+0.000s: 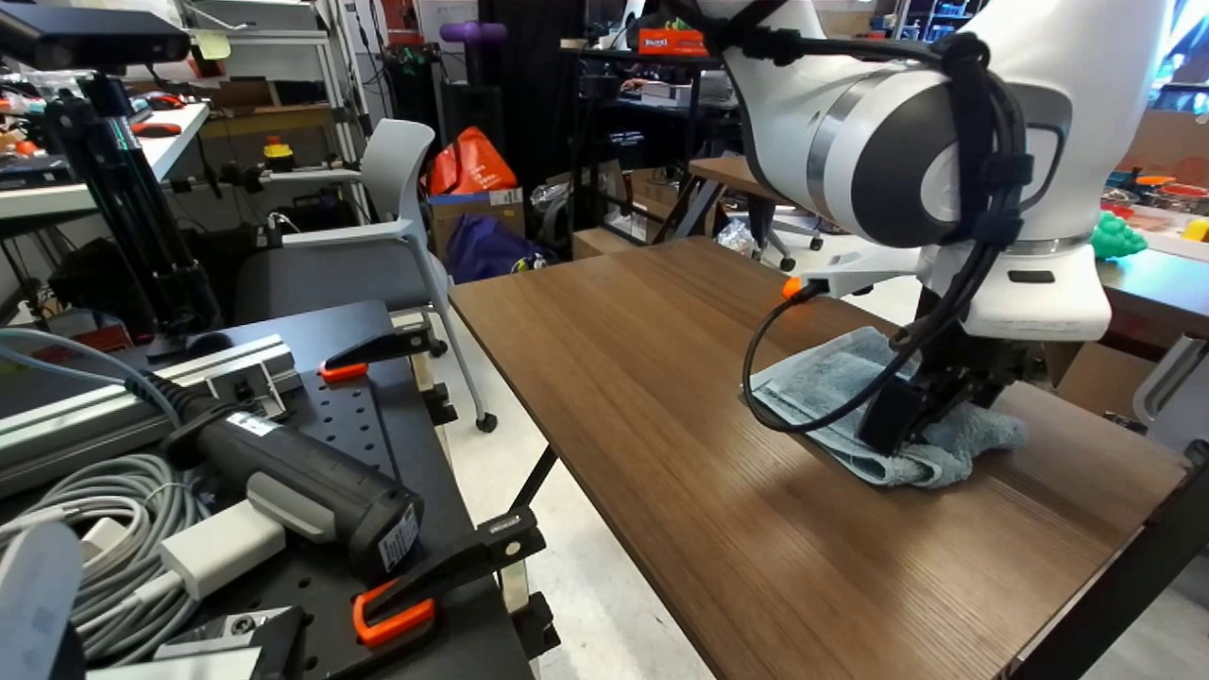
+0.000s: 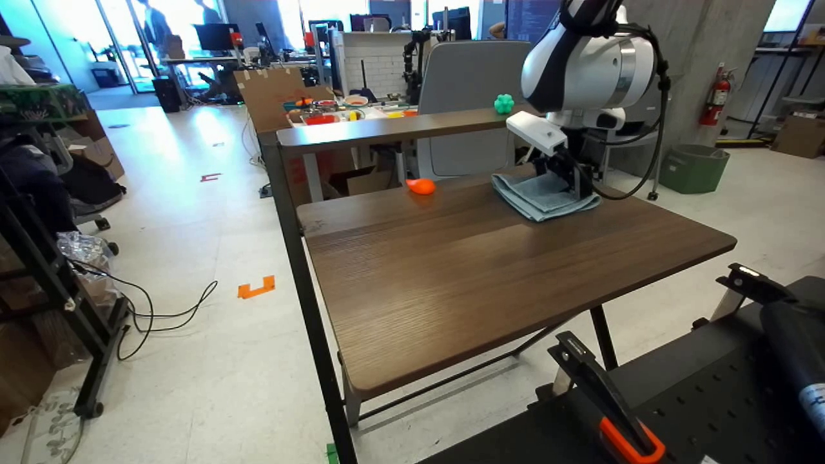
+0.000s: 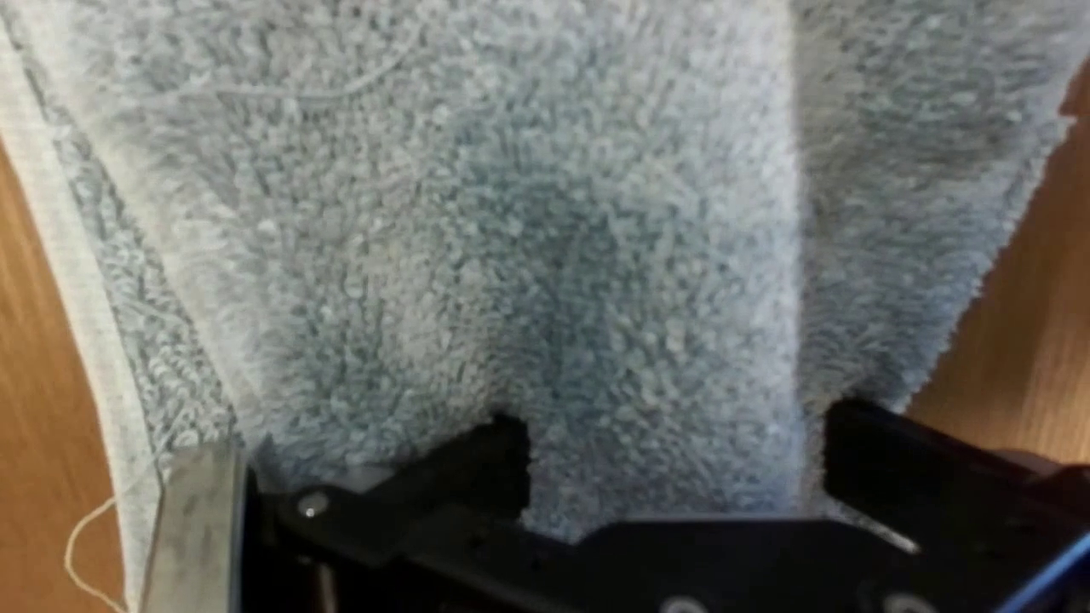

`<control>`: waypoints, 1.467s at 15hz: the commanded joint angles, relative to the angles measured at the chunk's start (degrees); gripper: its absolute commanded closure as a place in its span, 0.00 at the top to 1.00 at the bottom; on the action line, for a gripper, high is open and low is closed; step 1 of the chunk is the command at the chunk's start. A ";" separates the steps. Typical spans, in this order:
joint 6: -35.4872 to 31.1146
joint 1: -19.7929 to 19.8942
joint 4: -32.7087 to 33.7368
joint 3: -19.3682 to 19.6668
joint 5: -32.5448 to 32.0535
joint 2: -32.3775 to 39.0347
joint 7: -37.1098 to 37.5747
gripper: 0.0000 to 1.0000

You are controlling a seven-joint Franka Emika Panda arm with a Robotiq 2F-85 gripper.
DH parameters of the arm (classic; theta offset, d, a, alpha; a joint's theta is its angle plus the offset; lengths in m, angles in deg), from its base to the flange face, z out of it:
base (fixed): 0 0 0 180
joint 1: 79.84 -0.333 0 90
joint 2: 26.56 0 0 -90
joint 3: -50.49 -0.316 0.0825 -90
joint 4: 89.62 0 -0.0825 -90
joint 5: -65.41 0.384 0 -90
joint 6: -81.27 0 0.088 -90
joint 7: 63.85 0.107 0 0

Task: Wipe the table

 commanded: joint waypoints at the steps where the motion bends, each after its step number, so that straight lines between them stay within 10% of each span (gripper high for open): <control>1: 2.21 1.85 7.11 -1.06 3.55 4.07 2.43 1.00; 13: 9.75 4.62 11.35 -1.44 3.94 4.52 5.55 1.00; 22: -8.00 -2.04 -3.09 -4.92 2.58 0.66 -7.79 1.00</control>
